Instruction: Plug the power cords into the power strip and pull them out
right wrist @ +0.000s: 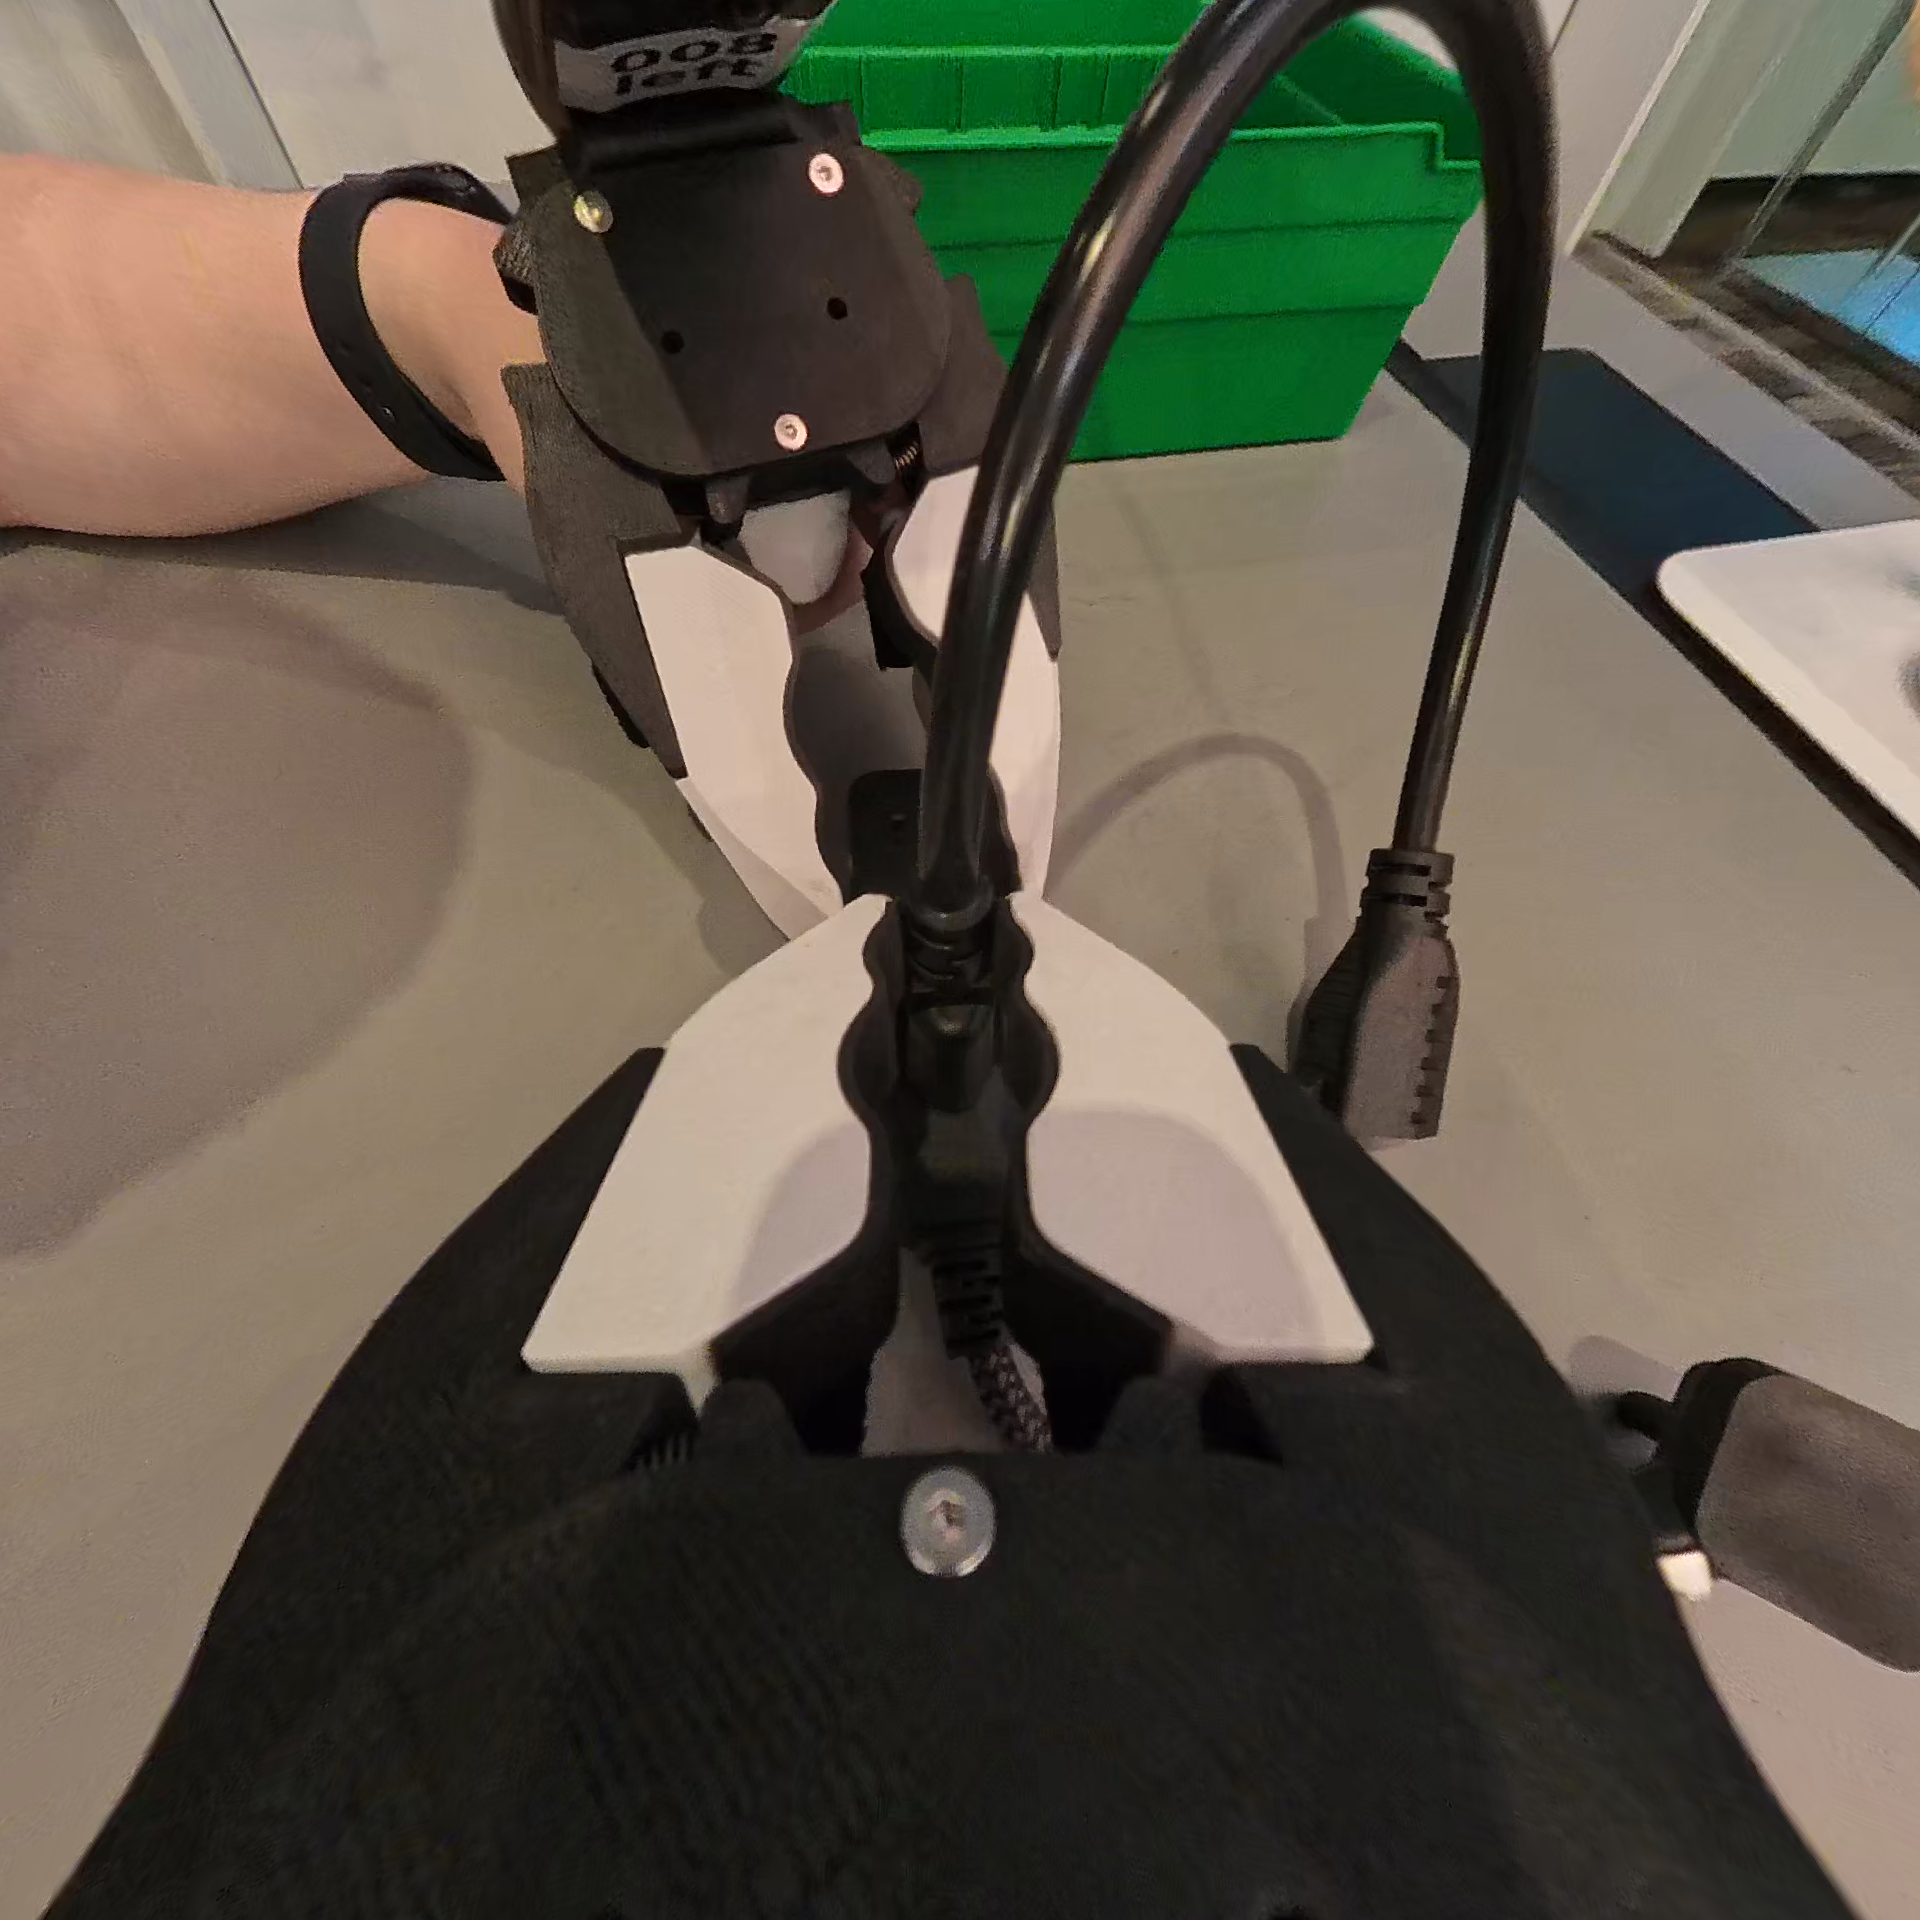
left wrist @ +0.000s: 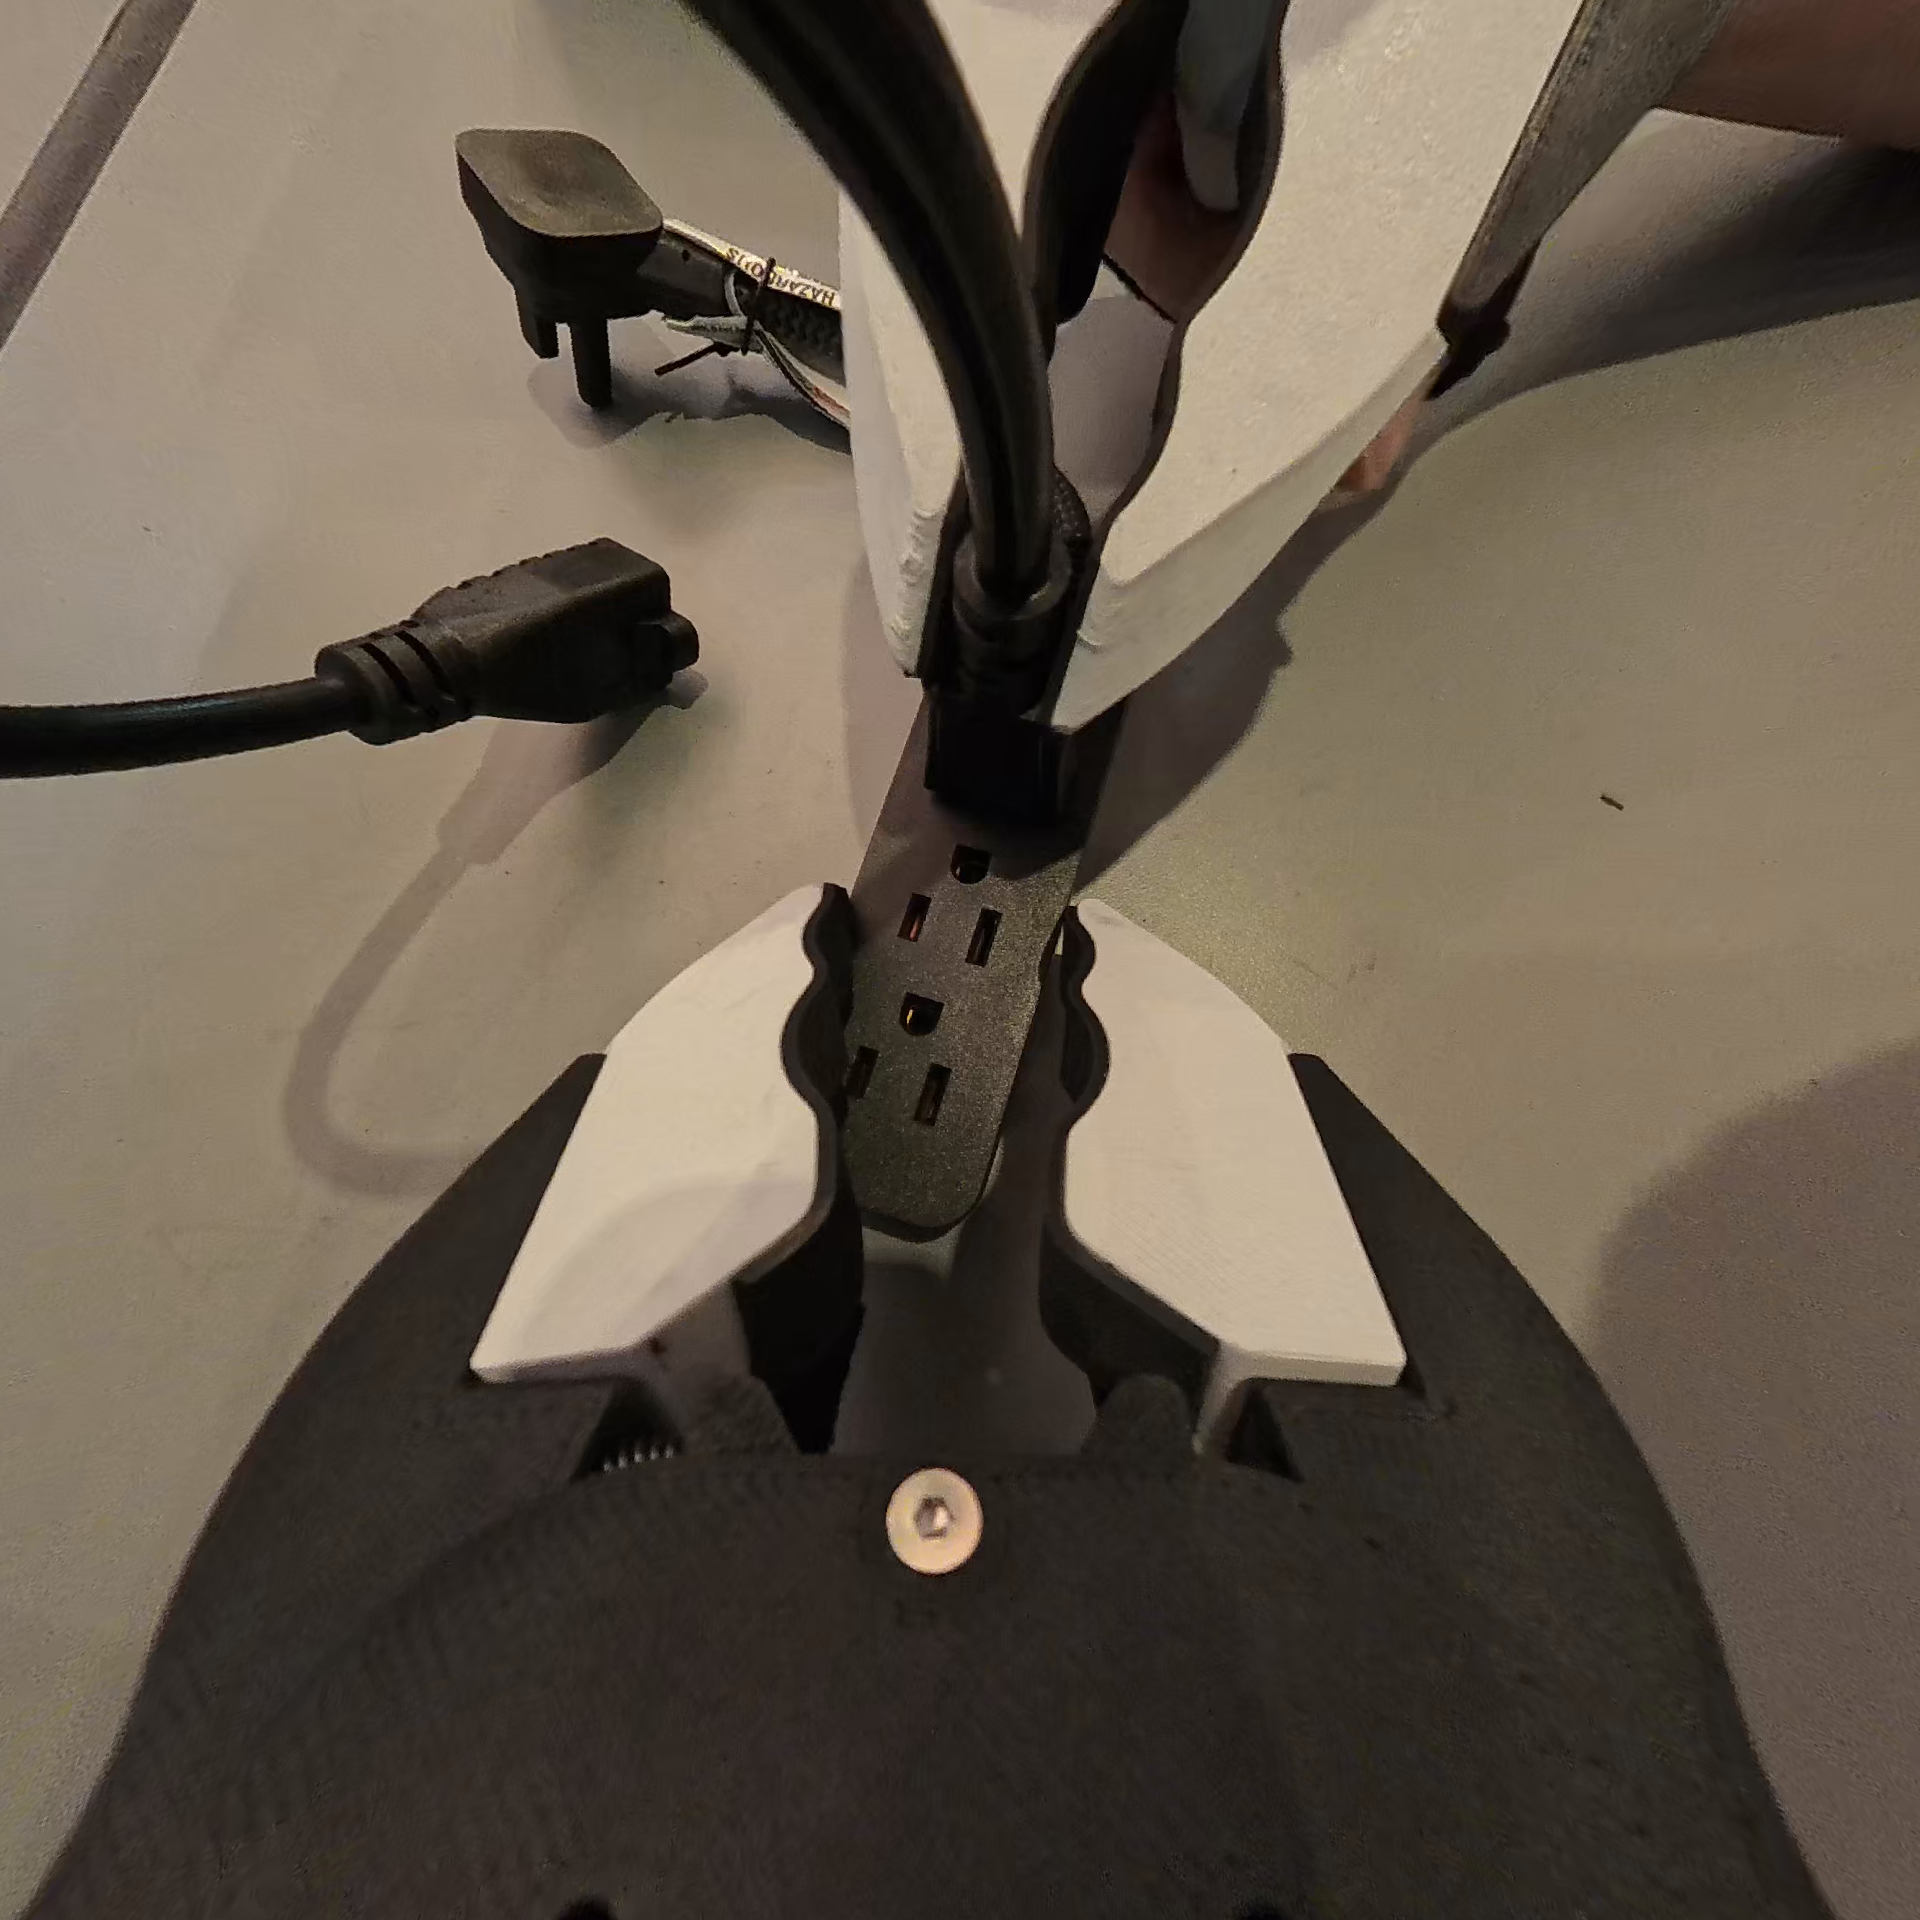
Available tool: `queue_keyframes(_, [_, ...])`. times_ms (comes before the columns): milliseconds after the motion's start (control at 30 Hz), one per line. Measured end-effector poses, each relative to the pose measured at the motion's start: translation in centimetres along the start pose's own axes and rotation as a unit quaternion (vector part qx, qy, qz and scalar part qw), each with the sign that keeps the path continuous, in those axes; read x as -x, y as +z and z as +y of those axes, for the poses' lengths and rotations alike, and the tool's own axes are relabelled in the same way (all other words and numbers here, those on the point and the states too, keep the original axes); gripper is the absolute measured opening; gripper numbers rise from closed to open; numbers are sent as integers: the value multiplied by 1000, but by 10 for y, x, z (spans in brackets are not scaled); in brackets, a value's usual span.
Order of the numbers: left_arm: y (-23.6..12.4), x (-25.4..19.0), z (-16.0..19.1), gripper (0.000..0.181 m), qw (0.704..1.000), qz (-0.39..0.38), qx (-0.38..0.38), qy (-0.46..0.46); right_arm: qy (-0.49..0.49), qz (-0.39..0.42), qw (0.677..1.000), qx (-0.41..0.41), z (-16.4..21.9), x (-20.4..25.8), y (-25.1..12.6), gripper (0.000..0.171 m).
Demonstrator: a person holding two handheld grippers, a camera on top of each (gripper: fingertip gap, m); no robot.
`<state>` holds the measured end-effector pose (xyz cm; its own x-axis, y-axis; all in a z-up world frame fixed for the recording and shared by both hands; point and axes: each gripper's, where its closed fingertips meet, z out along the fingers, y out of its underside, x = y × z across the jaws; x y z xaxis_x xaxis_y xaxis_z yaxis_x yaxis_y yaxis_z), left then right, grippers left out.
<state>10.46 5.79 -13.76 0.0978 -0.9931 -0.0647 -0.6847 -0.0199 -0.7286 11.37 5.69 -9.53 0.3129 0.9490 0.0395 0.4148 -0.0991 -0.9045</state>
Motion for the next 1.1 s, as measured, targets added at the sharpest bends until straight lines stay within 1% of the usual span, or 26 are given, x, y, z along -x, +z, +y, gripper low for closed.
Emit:
queue_keyframes(100, [0, 0, 0, 37, 1000, 2, -4, -1, 12, -4, 1000, 1, 0, 0, 0, 21])
queue_keyframes(200, [0, 0, 0, 38, 1000, 2, -5, -1, -3, 3, 1000, 12, -1, 1, 0, 19])
queue_keyframes(400, [0, 0, 0, 38, 1000, 0, 3, -1, 0, 1, 1000, 28, 0, 1, 0, 19])
queue_keyframes(500, [1, -2, -1, 37, 1000, 2, 1, -2, -1, -6, 999, 52, 1, 1, -2, 19])
queue_keyframes(600, [2, -3, -2, 37, 1000, -1, 4, 6, -4, -21, 995, 100, 2, 3, -5, 18])
queue_keyframes(667, [2, -4, -2, 37, 1000, -2, 7, 7, -23, -28, 988, 153, 3, 2, -5, 18])
queue_keyframes(767, [2, -4, -2, 38, 1000, 0, 2, 4, -64, -35, 969, 238, 5, 2, -7, 17])
queue_keyframes(833, [2, -4, -2, 37, 1000, 2, 0, 3, -75, -41, 954, 287, 5, 2, -10, 17])
queue_keyframes(967, [2, -4, -2, 37, 1000, 1, 0, 6, -79, -50, 934, 346, 4, 2, -12, 16])
queue_keyframes(1100, [3, -4, -3, 37, 1000, 0, -4, 8, -95, -43, 911, 399, 6, 2, -14, 17])
